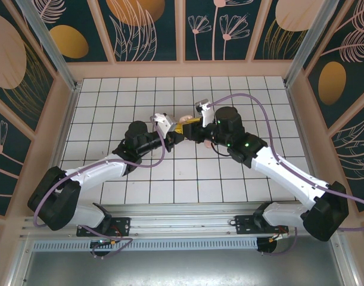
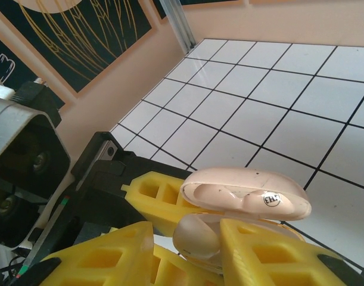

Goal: Insert the wireless bluetooth earbuds into the charging case

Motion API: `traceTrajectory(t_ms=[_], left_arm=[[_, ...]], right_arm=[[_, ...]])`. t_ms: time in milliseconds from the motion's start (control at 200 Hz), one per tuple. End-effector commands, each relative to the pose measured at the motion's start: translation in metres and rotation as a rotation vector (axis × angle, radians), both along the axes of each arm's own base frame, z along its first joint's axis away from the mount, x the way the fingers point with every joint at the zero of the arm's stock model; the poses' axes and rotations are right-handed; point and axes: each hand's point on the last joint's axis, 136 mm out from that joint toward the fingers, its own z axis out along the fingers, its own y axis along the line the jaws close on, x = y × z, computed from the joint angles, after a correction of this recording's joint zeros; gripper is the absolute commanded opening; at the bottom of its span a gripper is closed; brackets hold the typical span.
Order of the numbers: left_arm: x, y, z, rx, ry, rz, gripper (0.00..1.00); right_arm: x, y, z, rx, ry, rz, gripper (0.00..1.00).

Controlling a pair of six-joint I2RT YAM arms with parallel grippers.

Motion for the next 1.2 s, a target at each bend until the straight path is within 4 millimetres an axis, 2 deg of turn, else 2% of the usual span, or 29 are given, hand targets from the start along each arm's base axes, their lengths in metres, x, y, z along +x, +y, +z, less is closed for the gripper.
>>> traceTrajectory(t_ms=[0, 285, 666, 926, 1196], left_arm=[[-0.025, -0.007, 0.087, -0.168, -0.237, -0.112, 0.15], [-0.024, -0.006, 0.082, -0.161, -0.224, -0.104, 0.16], [-0.023, -0.007, 0.079, -0.154, -0.212, -0.102, 0.16], [-0.021, -0.007, 0.078, -0.151, -0.209, -0.099, 0.16], [-0.02, -0.008, 0.076, -0.14, -0.206, -0.094, 0.15]], right_arm=[[0.016, -0.024, -0.021, -0.061, 0.066, -0.114, 0.37], [0.015, -0.028, 0.01, 0.051, 0.027, -0.112, 0.42], [0.013, -0.03, 0.028, 0.137, 0.014, -0.091, 0.43], [0.012, -0.031, 0.033, 0.153, 0.01, -0.091, 0.44], [0.006, -0.041, 0.057, 0.203, -0.034, -0.093, 0.42]])
